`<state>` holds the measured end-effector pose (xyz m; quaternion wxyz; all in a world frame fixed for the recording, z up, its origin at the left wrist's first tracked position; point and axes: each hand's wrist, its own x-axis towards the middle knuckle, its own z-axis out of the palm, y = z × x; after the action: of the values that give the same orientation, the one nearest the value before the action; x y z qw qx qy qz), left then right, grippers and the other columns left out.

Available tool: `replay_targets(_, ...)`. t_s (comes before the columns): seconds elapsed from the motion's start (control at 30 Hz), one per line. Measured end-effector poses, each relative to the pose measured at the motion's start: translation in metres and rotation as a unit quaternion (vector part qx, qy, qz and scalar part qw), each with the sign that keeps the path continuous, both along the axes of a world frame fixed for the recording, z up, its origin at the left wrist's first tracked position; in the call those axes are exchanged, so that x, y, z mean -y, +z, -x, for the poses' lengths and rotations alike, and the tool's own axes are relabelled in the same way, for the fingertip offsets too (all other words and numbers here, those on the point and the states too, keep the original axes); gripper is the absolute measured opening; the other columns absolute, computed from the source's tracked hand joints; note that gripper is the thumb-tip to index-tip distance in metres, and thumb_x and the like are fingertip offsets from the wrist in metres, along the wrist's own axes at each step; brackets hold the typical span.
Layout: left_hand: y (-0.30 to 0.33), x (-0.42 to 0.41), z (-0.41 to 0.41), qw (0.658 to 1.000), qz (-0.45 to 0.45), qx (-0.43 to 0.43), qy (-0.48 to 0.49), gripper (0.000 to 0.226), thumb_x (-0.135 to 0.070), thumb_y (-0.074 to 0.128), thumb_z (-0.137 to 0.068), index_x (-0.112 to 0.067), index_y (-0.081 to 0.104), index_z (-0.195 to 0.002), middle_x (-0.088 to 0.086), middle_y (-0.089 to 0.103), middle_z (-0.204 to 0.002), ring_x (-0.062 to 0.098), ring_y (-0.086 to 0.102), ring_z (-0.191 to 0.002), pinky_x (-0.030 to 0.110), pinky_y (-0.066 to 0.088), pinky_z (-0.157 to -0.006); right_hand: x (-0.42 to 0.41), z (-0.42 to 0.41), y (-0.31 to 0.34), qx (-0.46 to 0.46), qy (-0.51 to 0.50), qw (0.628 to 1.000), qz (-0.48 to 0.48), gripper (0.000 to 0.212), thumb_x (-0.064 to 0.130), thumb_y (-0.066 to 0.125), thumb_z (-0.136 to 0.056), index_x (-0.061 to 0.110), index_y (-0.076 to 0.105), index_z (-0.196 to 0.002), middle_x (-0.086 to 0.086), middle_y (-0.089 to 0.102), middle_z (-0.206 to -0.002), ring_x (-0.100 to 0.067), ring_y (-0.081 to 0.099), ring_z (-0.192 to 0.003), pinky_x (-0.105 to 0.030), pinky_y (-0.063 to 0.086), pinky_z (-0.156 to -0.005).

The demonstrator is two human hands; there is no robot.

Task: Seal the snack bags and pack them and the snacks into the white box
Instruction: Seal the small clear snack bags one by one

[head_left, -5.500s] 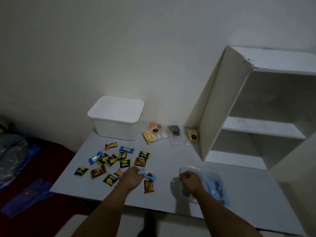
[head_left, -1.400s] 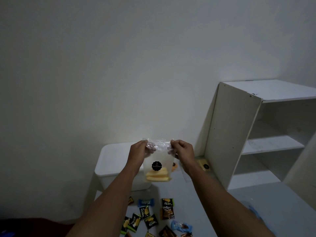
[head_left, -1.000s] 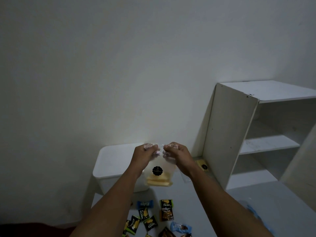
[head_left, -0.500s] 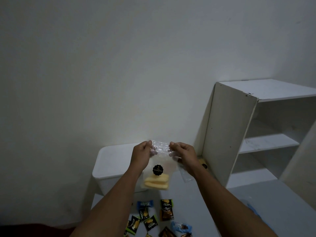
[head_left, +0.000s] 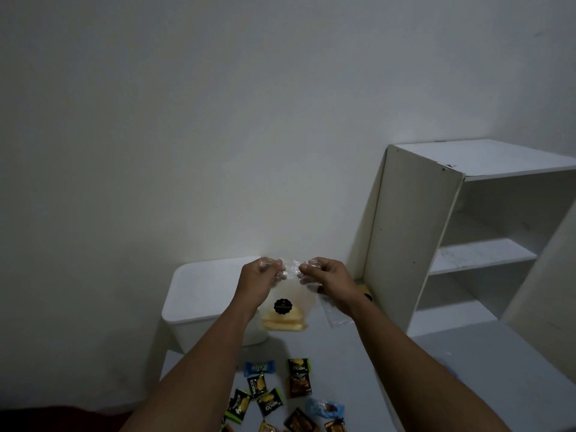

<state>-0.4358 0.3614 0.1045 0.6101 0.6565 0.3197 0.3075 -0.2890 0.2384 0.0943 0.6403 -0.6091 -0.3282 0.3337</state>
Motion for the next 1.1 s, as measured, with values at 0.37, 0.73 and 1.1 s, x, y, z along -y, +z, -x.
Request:
replay_targets(0.37, 0.002, 0.003, -0.004, 0.997, -0.043, -0.04, -0.044, 0.013, -0.024, 0.078, -0.086, -0.013, 0.076, -0.079, 0.005, 0.078, -0.078, 0.016, 0.07, -0.075, 0.032, 0.054, -0.081, 0.001, 0.0, 0.0, 0.044, 0.012, 0.998, 0.033, 0.016, 0.017, 0.075, -0.089, 0.001, 0.076, -0.091, -0.016, 0.078, -0.089, -0.024, 0.073, -0.082, -0.039, 0.058, -0.081)
replay_targets(0.73, 0.006, 0.01, -0.002, 0.994, -0.076, -0.039, -0.062, 0.012, -0.016, 0.068, -0.095, -0.01, 0.074, -0.086, 0.003, 0.076, -0.075, 0.006, 0.07, -0.069, 0.015, 0.051, -0.067, 0.008, -0.003, 0.002, 0.025, 0.006, 1.0, 0.013, 0.015, 0.017, 0.078, -0.087, 0.002, 0.075, -0.09, -0.017, 0.077, -0.088, -0.026, 0.073, -0.081, -0.037, 0.056, -0.078)
replay_targets(1.1, -0.001, 0.006, -0.019, 0.999, -0.035, -0.023, -0.032, 0.038, -0.025, 0.045, -0.108, 0.0, 0.071, -0.095, 0.01, 0.078, -0.081, 0.018, 0.071, -0.076, 0.026, 0.057, -0.073, 0.023, -0.012, -0.009, -0.082, -0.054, 0.995, -0.014, 0.015, 0.024, 0.073, -0.093, 0.009, 0.074, -0.094, -0.01, 0.076, -0.089, -0.015, 0.071, -0.07, -0.018, 0.049, -0.051)
